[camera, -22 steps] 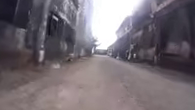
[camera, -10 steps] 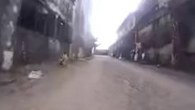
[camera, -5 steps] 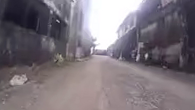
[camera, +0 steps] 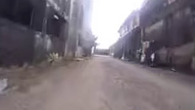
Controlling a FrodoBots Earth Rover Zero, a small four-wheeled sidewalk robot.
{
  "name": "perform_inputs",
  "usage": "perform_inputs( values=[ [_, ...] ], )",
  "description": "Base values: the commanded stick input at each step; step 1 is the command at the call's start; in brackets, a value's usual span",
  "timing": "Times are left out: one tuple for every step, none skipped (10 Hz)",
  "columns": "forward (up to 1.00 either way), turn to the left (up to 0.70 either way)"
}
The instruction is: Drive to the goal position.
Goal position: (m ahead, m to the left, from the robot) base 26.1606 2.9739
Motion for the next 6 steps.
perform_inputs(
  values=[
    [1.0,0.0],
    [1.0,0.0],
    [1.0,0.0],
    [1.0,0.0],
    [1.0,0.0],
    [1.0,0.0]
  ],
)
